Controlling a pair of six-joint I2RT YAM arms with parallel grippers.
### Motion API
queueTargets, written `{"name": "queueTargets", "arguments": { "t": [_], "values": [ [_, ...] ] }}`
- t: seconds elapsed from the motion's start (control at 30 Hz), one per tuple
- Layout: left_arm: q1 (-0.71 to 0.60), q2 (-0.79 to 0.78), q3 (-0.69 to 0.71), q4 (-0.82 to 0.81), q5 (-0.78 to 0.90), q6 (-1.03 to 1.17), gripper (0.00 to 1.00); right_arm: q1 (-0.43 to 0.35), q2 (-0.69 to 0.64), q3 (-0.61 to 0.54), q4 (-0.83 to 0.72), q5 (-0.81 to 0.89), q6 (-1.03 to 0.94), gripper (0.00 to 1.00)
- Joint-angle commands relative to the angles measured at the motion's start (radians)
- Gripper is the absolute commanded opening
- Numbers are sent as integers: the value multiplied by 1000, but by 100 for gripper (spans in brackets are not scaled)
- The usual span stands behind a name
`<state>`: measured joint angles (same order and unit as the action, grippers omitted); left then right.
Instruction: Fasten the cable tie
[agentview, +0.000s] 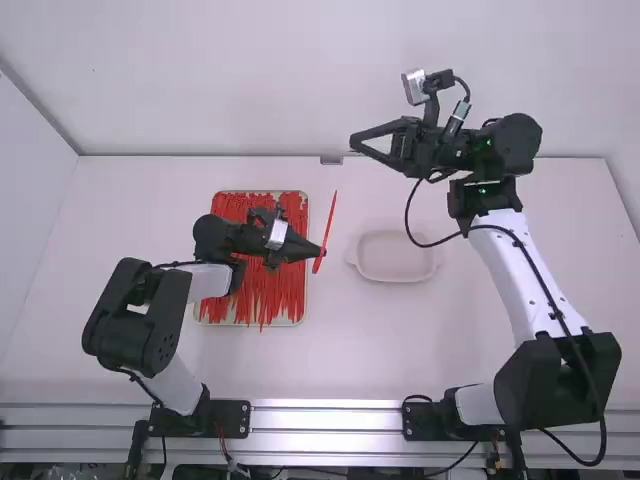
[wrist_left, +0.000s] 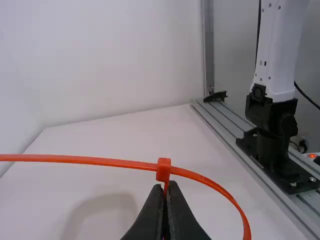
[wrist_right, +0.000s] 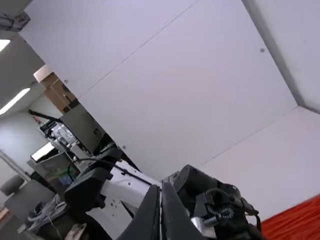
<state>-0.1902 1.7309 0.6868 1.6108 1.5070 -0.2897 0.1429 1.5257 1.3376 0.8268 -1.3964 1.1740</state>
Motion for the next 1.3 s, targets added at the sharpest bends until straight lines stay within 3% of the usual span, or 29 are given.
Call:
{"name": "queueTargets", "arguments": {
  "t": [0.0,0.17,0.5,0.6,0.9,1.27],
  "values": [
    [-1,-2,2,8,-7,10,1,-4,-15,30,-84,-25,-116,11],
    [-1,-2,24,8,-3,9,1,-5,-15,30,-353,-24,-344,23],
    [16,-2,63,8,-8,7,1,13,-15,30,-975,-17,-886,24],
    [10,-2,74,8,-8,6,1,27,-15,30,-1077,-16,-991,24],
    [22,-2,129,8,-8,-9,1,69,-15,30,-1249,83,-1122,25],
    [34,-6,224,8,-6,-62,1,113,-14,22,-1224,122,-1121,24]
  ]
}}
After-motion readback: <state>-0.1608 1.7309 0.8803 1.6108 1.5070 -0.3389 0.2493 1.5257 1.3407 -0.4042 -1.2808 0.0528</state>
